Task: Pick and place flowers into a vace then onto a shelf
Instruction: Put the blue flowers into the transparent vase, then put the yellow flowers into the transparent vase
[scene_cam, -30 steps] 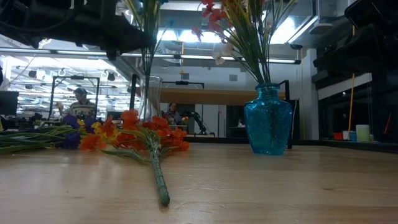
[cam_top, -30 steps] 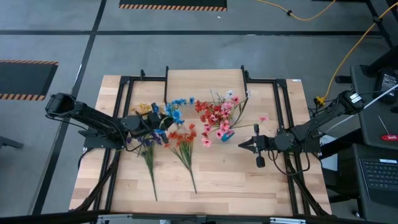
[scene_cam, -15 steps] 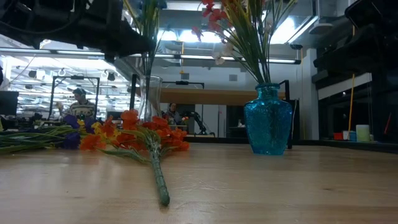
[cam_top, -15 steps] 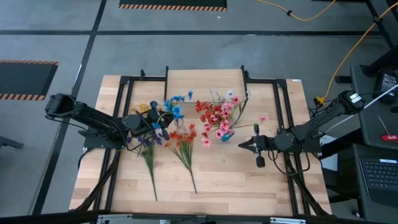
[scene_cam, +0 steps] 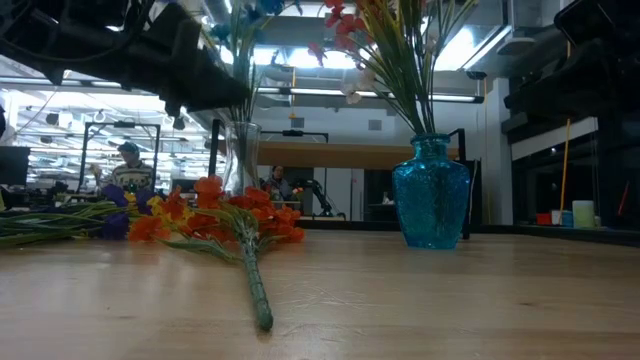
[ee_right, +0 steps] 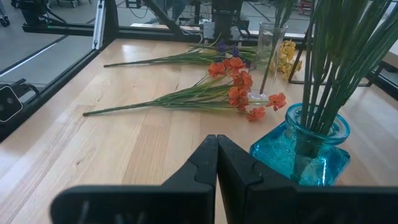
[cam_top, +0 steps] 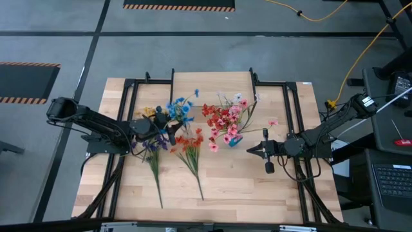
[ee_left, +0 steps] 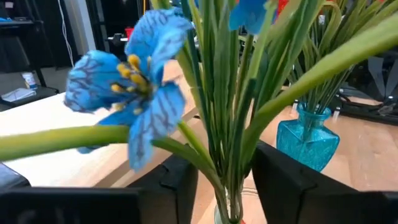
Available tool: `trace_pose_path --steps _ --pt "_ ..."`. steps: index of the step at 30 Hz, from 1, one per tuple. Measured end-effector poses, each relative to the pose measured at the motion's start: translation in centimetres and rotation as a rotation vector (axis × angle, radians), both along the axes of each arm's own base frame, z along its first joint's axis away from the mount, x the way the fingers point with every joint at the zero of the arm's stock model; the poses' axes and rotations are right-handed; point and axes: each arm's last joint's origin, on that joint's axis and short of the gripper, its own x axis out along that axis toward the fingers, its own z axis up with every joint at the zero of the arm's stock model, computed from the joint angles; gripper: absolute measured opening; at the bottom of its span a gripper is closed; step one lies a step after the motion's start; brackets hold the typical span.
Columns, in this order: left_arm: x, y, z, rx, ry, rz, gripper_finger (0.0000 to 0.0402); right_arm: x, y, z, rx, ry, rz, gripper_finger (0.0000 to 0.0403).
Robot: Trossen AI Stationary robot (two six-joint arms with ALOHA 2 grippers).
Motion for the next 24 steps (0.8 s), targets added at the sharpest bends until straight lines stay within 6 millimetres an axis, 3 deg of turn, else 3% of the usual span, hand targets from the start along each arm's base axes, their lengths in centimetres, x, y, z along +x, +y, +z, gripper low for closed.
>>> trace_pose_path --steps 7,24 --pt "-0.2 -0.7 -0.8 0.012 0.089 -0.026 0.0161 0.0 0.0 0.0 0.0 0.0 0.0 0.0014" --pt "-1.1 -4.1 -1.0 0.111 0.133 0.017 0.0161 0.0 0.0 -0.1 0.025 0.005 -0.008 0.0014"
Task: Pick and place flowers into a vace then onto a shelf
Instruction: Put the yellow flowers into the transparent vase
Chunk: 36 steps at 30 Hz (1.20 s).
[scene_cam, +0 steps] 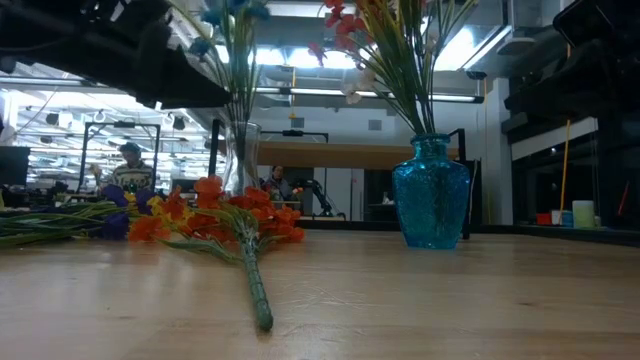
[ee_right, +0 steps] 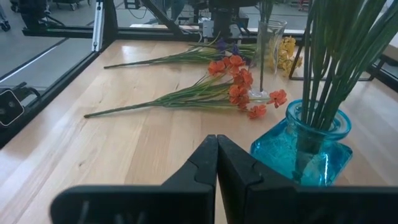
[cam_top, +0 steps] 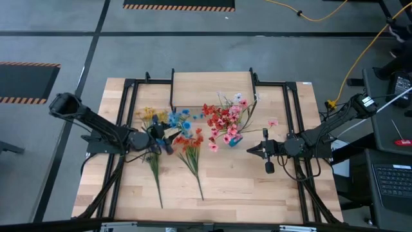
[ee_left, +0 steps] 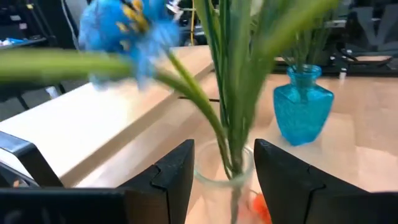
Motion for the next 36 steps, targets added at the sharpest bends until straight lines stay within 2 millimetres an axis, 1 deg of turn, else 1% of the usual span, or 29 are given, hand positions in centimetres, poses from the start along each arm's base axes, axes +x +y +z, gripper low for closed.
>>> trace_pose_path --steps 11,14,19,21,25,32,36 --pt "-1.1 -2.5 -0.8 -0.091 0.004 -0.051 0.0157 0.0 0.0 0.0 -0.001 0.003 0.0 0.0014" --pt "-1.3 -3.1 -0.7 -0.104 -0.011 -0.053 0.0154 0.0 0.0 0.0 -0.001 0.003 0.0 0.0014" --pt "-1.1 -4.1 0.3 -0.132 -0.015 -0.076 0.0146 0.0 0.0 0.0 -0.001 0.003 0.0 0.0014" --pt "-0.9 -4.4 0.6 -0.155 0.017 -0.071 0.0141 0.0 0.0 0.0 -0.001 0.003 0.0 0.0014" --pt "-0.8 -4.6 1.3 -0.216 0.143 -0.038 0.013 0.0 0.0 0.0 -0.001 0.003 0.0 0.0014" --pt "-1.2 -4.6 2.7 -0.372 0.307 0.006 0.0123 0.0 0.0 0.0 -0.005 0.004 0.001 0.0014" --pt "-1.9 -4.2 3.0 -0.427 0.411 0.055 0.0123 0.0 0.0 -0.1 -0.007 0.007 0.001 0.0014"
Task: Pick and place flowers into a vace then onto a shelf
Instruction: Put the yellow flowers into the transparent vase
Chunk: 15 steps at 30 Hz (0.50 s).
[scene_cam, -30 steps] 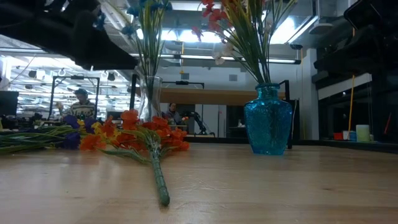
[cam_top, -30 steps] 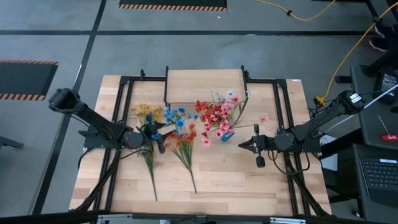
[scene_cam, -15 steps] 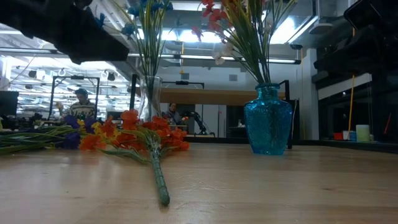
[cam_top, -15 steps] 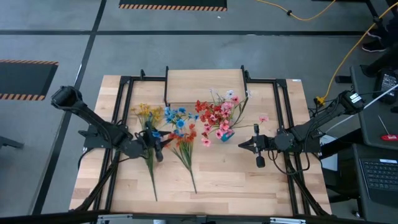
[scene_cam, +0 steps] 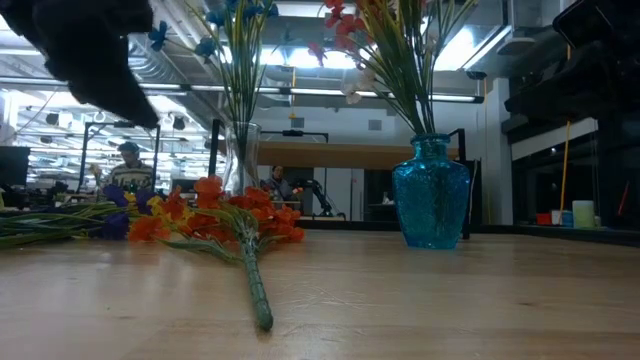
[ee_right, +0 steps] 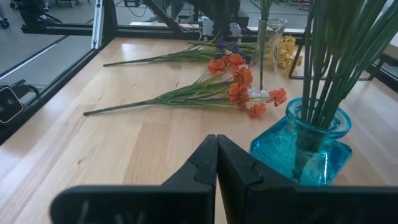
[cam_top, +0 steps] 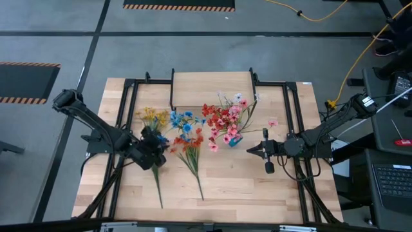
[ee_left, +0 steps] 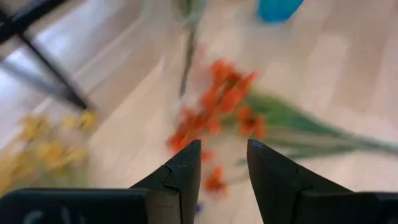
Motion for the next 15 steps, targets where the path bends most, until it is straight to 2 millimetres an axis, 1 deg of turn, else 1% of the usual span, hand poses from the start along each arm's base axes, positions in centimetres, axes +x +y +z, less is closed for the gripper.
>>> trace_pose_path --steps 9,15 --pt "-2.1 2.2 0.4 -0.116 0.308 0.216 0.0123 0.0 0.0 -0.1 -0.027 0.012 0.006 0.0014" --pt "-2.5 3.3 0.3 -0.171 0.398 0.323 0.0123 0.0 0.0 -0.1 -0.036 0.012 0.007 0.0014"
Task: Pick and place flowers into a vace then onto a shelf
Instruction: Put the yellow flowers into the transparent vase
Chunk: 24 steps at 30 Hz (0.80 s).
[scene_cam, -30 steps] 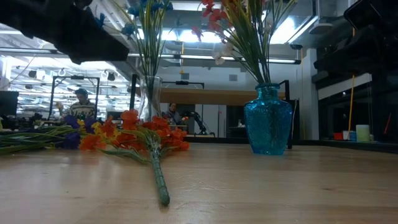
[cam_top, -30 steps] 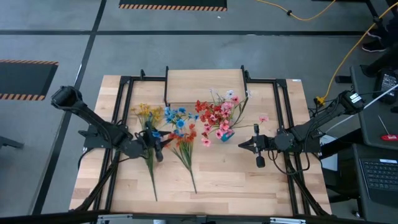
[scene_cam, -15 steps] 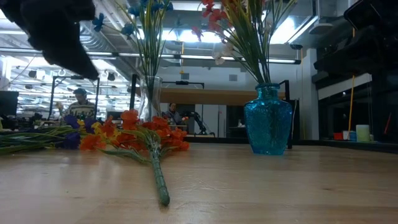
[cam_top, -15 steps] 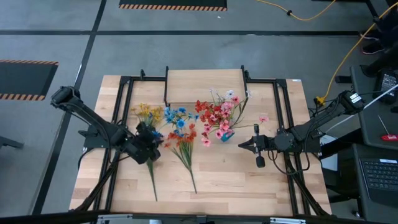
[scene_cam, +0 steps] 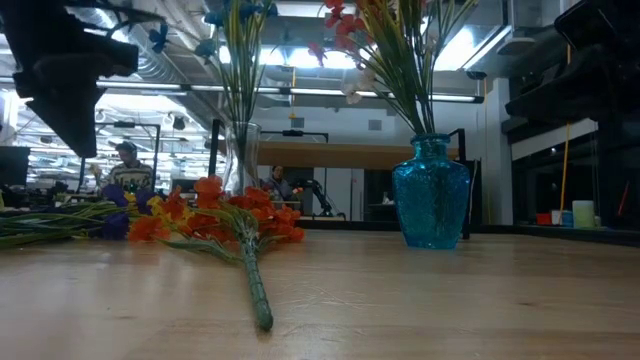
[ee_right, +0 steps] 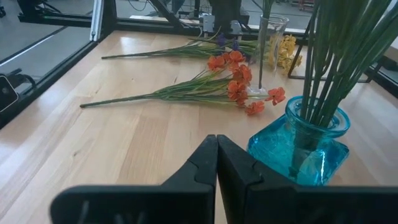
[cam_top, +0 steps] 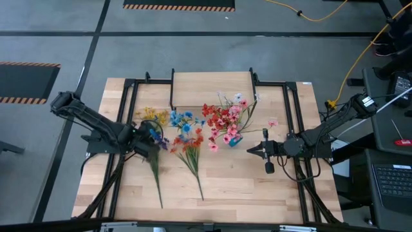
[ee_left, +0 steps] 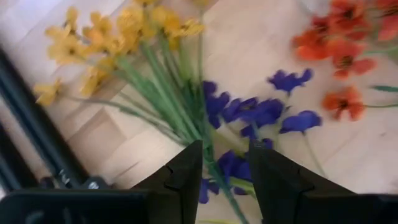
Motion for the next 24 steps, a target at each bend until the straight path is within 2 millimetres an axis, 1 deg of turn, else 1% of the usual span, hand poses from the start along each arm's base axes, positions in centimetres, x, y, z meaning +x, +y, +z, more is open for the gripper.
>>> trace_pose_path --steps 5,9,12,18,21,24 --pt "0.0 1.0 -0.1 -0.03 0.054 0.066 0.0123 0.0 0.0 0.0 0.001 0.0 0.0 0.0014" --pt "0.1 2.0 -0.1 -0.037 0.084 0.083 0.0127 0.0 0.0 0.0 0.001 0.0 0.0 0.0014" --pt "0.3 2.8 -0.1 -0.045 0.097 0.109 0.0144 0.0 0.0 0.0 0.001 0.0 0.0 0.0014" --pt "0.5 4.3 -0.2 -0.121 0.142 0.14 0.0185 0.0 0.0 0.0 0.001 0.0 0.0 0.0014" --pt "0.5 4.9 -0.2 -0.118 0.149 0.149 0.0195 0.0 0.0 0.0 0.001 0.0 0.0 0.0014" --pt "0.8 5.4 -0.2 -0.14 0.139 0.136 0.0197 0.0 0.0 0.0 0.001 0.0 0.0 0.0014"
